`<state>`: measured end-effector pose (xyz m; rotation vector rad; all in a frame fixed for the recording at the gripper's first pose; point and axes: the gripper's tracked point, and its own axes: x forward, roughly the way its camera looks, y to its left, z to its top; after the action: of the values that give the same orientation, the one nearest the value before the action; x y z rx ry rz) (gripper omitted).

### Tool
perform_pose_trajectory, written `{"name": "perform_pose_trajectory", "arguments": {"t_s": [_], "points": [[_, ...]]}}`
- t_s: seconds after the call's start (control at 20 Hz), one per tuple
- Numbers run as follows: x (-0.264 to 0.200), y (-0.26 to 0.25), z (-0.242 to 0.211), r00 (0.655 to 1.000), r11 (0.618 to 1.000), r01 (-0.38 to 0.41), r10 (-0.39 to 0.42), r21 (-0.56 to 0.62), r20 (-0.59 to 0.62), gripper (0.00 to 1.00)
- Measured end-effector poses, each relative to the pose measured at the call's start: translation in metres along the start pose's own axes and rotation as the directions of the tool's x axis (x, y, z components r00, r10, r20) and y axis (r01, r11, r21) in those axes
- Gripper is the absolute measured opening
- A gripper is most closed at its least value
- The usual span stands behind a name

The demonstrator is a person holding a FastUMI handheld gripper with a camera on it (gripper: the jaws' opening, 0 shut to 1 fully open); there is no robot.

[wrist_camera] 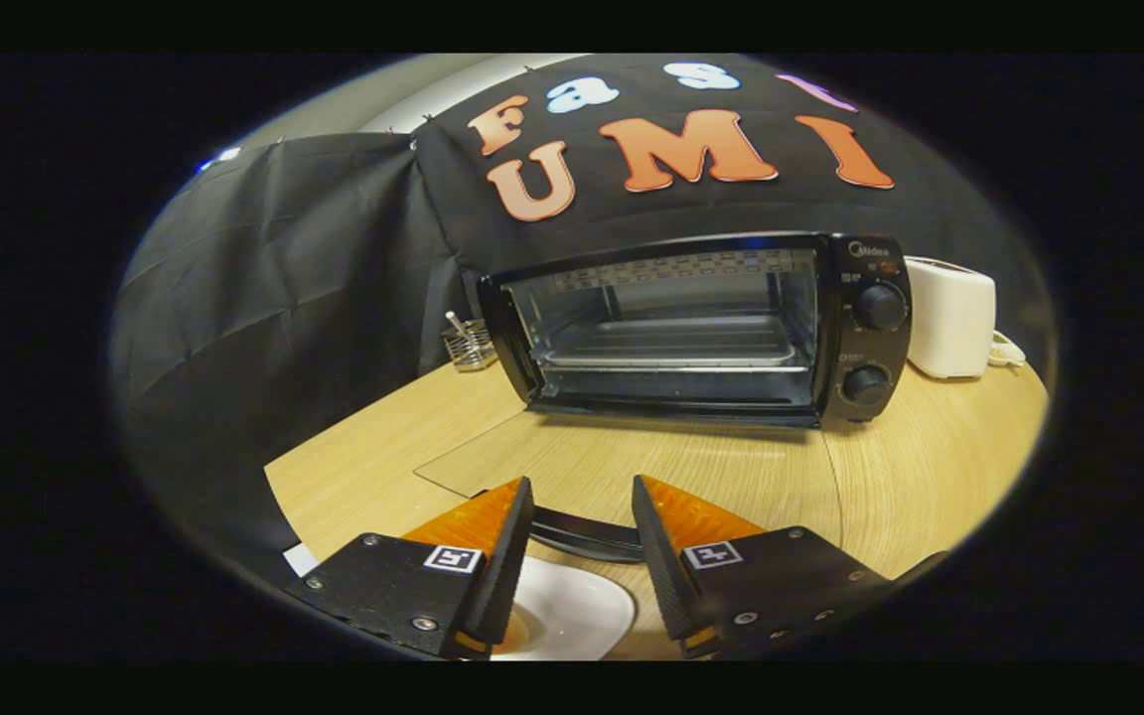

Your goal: Open the toaster oven, put the food inside, and close the toaster oven door.

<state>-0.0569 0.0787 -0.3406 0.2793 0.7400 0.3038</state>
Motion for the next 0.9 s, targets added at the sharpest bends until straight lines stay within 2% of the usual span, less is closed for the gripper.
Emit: {"name": "perform_pose_trajectory", "arguments": {"t_s": [0.3,0.5,0.6,0.75,0.9], "points": [[-0.005,0.002,0.003,1.000,1.000,-0.005,0.005,0.020,0.001,0.58],[-0.033,0.029,-0.002,0.997,0.998,-0.069,0.069,-0.002,-0.020,0.60],[-0.048,0.043,-0.008,0.994,0.993,-0.110,0.109,-0.050,-0.033,0.63],[-0.071,0.065,-0.024,0.983,0.979,-0.173,0.166,-0.107,-0.076,0.78],[-0.086,0.079,-0.045,0.970,0.965,-0.220,0.202,-0.142,-0.131,0.81]]}}
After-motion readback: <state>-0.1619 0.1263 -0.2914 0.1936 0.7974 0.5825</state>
